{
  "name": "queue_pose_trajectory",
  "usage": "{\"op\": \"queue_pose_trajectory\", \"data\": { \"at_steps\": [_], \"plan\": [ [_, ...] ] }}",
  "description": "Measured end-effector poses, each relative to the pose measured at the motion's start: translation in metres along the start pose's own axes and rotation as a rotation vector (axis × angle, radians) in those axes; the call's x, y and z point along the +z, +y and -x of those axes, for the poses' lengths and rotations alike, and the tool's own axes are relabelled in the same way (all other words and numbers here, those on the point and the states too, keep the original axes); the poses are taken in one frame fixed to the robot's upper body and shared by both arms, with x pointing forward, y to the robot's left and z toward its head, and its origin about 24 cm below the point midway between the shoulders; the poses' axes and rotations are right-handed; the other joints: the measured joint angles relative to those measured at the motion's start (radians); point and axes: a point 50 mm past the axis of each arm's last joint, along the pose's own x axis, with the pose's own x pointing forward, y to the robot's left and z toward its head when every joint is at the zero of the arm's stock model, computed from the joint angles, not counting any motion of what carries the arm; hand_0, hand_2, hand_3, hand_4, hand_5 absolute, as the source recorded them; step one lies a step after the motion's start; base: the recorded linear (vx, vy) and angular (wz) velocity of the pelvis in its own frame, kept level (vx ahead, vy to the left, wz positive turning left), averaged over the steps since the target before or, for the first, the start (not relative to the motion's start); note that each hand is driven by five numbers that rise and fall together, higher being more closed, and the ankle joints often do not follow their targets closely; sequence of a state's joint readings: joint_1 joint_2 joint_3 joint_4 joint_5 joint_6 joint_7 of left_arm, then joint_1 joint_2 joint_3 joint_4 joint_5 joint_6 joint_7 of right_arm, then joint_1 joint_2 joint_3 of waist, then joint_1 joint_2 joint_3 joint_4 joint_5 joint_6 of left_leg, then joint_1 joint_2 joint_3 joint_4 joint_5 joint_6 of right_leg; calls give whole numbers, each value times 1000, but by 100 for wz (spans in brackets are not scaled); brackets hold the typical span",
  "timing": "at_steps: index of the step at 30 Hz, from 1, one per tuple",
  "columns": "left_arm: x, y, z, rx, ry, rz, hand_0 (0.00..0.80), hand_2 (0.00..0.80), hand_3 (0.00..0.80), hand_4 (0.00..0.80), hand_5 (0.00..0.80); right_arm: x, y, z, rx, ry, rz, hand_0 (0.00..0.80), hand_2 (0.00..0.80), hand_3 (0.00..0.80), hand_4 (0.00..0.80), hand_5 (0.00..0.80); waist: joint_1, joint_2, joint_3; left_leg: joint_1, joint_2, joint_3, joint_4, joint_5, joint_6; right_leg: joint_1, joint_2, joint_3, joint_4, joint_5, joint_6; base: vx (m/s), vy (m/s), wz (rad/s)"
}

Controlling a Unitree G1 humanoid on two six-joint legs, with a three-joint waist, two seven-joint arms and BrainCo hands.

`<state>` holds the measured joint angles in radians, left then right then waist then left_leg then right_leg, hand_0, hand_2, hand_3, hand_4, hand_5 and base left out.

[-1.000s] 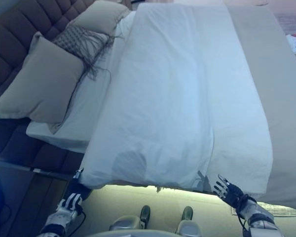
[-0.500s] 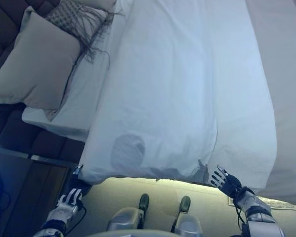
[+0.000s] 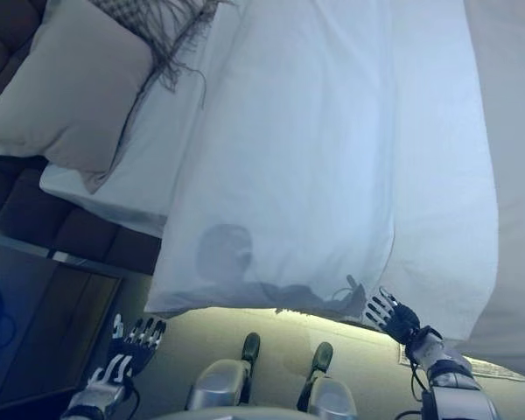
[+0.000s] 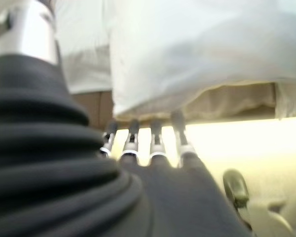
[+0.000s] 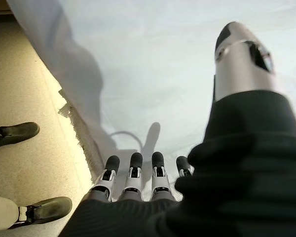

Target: Make the bed neatly

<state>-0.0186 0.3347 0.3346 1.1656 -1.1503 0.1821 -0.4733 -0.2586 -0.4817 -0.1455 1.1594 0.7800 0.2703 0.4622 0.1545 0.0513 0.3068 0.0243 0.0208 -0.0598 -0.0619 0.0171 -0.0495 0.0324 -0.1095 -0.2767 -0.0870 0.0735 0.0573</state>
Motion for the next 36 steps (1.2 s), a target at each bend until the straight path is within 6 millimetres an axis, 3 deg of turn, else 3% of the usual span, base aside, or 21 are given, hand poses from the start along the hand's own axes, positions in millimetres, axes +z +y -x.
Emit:
{"op": "queue_pose_trajectory", "data": {
  "at_steps": [7, 13, 23, 29, 36],
  "plan": [
    [-4, 17, 12, 48, 20, -19, 0, 0, 0, 0, 0, -11, 6, -5, 16, 15, -27, 0, 0, 0, 0, 0, 1, -30, -31, 1, -1, 0, 1, 2, 2, 2, -1, 0, 0, 0, 0, 18, -5, 1],
    [-14, 12, 9, 0, 76, -83, 0, 0, 0, 0, 0, -34, 8, -7, 17, 59, -64, 0, 0, 0, 0, 0, -1, -40, -67, 22, -4, 6, -11, 4, 7, 15, -5, 10, 1, 2, 3, 48, 22, -3],
    [-35, -11, 0, -171, 140, -117, 0, 0, 0, 0, 0, -47, -6, 1, -22, 88, -80, 0, 0, 0, 0, 0, -19, -33, -77, 35, -8, 33, -19, 7, 13, 7, -10, 42, 2, 8, 9, 19, -2, -8],
    [-34, -19, -4, -193, 132, -124, 0, 0, 0, 0, 0, -50, -6, 1, -23, 94, -85, 0, 0, 0, 0, 0, -41, -37, -80, 39, -7, 53, -22, 8, 14, -4, -8, 58, 1, 13, 8, 25, -38, -8],
    [-34, -19, -8, -147, 124, -125, 0, 0, 0, 0, 0, -69, 3, -4, 1, 124, -129, 0, 0, 0, 0, 0, -59, -70, -114, 50, -3, 65, -25, 6, 13, -4, -2, 75, 1, 16, 6, 29, -70, -7]
  ]
}}
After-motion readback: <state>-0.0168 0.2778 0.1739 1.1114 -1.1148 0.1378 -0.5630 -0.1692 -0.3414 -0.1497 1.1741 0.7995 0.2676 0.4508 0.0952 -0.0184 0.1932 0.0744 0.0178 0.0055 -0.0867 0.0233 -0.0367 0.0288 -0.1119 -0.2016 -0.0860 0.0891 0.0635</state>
